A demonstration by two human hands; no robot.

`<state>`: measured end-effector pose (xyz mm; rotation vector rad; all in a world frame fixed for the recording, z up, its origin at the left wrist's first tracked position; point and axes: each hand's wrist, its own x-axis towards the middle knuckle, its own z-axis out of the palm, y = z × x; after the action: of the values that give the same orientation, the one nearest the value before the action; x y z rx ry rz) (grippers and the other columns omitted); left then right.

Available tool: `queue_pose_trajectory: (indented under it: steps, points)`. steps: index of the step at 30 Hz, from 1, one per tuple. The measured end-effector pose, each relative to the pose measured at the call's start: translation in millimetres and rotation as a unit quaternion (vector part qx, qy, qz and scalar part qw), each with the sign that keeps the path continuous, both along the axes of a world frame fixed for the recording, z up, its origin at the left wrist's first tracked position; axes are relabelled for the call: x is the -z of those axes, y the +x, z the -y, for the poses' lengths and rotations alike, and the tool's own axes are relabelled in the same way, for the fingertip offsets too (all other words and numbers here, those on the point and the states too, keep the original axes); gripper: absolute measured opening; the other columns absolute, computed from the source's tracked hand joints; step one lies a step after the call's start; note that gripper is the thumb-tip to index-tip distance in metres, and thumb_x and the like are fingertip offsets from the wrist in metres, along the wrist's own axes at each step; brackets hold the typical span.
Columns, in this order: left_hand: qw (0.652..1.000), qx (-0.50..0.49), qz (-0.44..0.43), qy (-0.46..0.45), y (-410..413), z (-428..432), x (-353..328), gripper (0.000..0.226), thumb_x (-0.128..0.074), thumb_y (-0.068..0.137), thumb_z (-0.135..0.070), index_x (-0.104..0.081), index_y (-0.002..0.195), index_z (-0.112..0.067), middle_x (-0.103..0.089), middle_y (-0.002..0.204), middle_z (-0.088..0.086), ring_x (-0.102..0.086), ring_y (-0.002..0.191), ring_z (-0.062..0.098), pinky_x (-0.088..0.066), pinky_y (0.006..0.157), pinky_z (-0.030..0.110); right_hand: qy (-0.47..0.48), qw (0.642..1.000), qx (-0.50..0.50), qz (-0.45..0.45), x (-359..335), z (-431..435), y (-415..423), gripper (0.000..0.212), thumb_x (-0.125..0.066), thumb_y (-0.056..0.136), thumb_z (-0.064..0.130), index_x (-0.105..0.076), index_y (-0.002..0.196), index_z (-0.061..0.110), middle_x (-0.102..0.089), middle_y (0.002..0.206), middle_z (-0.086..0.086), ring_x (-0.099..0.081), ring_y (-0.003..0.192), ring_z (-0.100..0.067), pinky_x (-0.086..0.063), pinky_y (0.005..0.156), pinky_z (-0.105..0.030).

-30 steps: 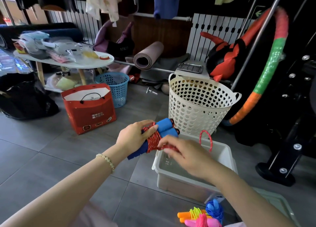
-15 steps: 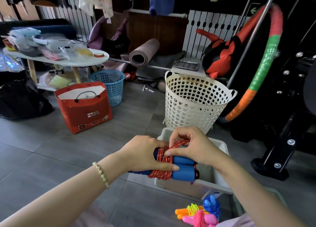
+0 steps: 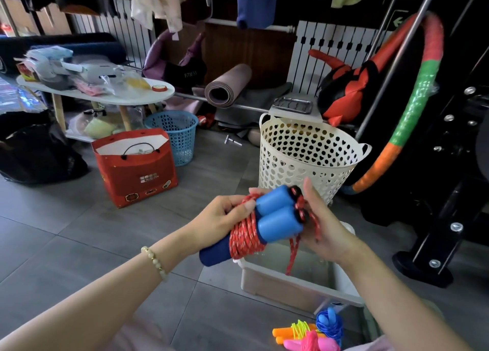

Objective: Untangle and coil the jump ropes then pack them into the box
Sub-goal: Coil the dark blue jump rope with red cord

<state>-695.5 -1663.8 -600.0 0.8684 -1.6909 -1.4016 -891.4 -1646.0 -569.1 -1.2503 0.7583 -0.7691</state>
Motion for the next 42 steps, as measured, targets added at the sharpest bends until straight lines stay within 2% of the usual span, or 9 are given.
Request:
queue_pose_trajectory:
  steps: [3, 7, 12, 14, 16, 20, 25, 30, 42]
  points:
    - [0.993, -0.066, -0.065, 0.079, -7, 1, -1, 0.036, -0.045, 0.092, -0.042, -0.067, 0.102, -0.014, -0.071, 0.083, 0.009, -0.067, 0.069, 0.015, -0.054, 0.063, 0.026, -0.049, 0.997, 0.052, -0.015, 6, -3, 8, 0.090, -0.062, 0.052, 0.084, -0.055, 0.109, 0.016, -0.043, 0.072, 0.005, -0.034, 0.061, -0.006, -0.022, 0.056, -0.026]
    - [0.984, -0.119, -0.052, 0.120, -23, 4, 6, 0.045, -0.044, 0.095, -0.041, -0.061, 0.110, -0.003, -0.067, 0.084, 0.012, -0.063, 0.068, 0.015, -0.053, 0.060, 0.025, -0.113, 0.977, 0.133, -0.120, 7, -7, 25, 0.020, -0.051, 0.093, 0.042, -0.055, 0.089, 0.022, -0.053, 0.050, 0.019, -0.048, 0.050, 0.007, -0.033, 0.052, -0.009]
    - [0.989, -0.130, 0.037, 0.063, -38, 11, 13, 0.049, -0.034, 0.093, -0.060, -0.045, 0.128, -0.029, -0.059, 0.116, 0.001, -0.059, 0.095, -0.001, -0.049, 0.084, 0.018, -0.085, 0.959, 0.233, -0.139, 16, 1, 33, 0.024, -0.051, 0.095, 0.031, -0.053, 0.075, 0.019, -0.048, 0.037, 0.018, -0.047, 0.038, 0.007, -0.033, 0.043, -0.007]
    - [0.990, -0.126, 0.058, 0.028, -46, 3, 12, 0.067, -0.028, 0.085, -0.074, -0.032, 0.141, -0.037, -0.043, 0.133, -0.005, -0.046, 0.116, -0.002, -0.036, 0.101, 0.017, -0.071, 0.950, 0.260, -0.156, 16, 7, 33, 0.031, -0.046, 0.096, 0.037, -0.056, 0.074, 0.018, -0.054, 0.042, 0.015, -0.050, 0.040, 0.006, -0.035, 0.043, -0.006]
    - [0.989, -0.129, 0.073, 0.018, -53, -7, 8, 0.069, -0.029, 0.084, -0.068, -0.025, 0.144, -0.035, -0.038, 0.132, -0.011, -0.046, 0.106, -0.013, -0.033, 0.086, 0.000, -0.046, 0.954, 0.259, -0.145, 15, 10, 32, 0.040, -0.035, 0.097, 0.046, -0.064, 0.084, 0.022, -0.067, 0.064, 0.010, -0.061, 0.057, 0.008, -0.046, 0.055, -0.008]
    - [0.982, -0.174, 0.004, 0.071, -53, 2, 4, 0.053, -0.063, 0.082, -0.049, -0.046, 0.126, -0.025, -0.064, 0.098, -0.003, -0.062, 0.071, 0.001, -0.048, 0.063, 0.015, -0.080, 0.958, 0.247, -0.122, 20, 8, 33, 0.041, -0.022, 0.100, 0.045, -0.059, 0.105, 0.029, -0.062, 0.099, 0.007, -0.060, 0.095, -0.004, -0.049, 0.083, -0.018]
    - [0.953, -0.106, -0.153, 0.241, -43, 9, -6, 0.050, -0.060, 0.083, -0.049, -0.062, 0.117, -0.012, -0.067, 0.096, 0.011, -0.062, 0.083, 0.021, -0.052, 0.079, 0.034, -0.333, 0.840, 0.263, -0.338, 33, 11, 31, 0.047, -0.028, 0.099, 0.044, -0.041, 0.139, 0.023, -0.043, 0.110, 0.007, -0.051, 0.095, -0.001, -0.042, 0.083, -0.016]
    - [0.926, -0.083, -0.176, 0.323, -36, 8, -13, 0.050, -0.053, 0.085, -0.057, -0.066, 0.104, -0.012, -0.066, 0.084, 0.006, -0.063, 0.066, 0.015, -0.056, 0.062, 0.027, -0.470, 0.759, 0.309, -0.328, 18, 15, 14, 0.021, -0.049, 0.094, 0.027, -0.064, 0.108, 0.019, -0.057, 0.094, 0.012, -0.056, 0.080, -0.003, -0.048, 0.070, -0.028]
    - [0.968, -0.085, -0.089, 0.219, -28, 7, -18, 0.068, -0.053, 0.080, -0.069, -0.062, 0.117, -0.013, -0.064, 0.117, 0.021, -0.061, 0.107, 0.037, -0.045, 0.103, 0.046, -0.365, 0.875, 0.272, -0.163, 2, 3, 14, 0.007, -0.069, 0.084, 0.012, -0.069, 0.087, 0.018, -0.070, 0.080, 0.010, -0.066, 0.075, -0.007, -0.049, 0.068, -0.015]
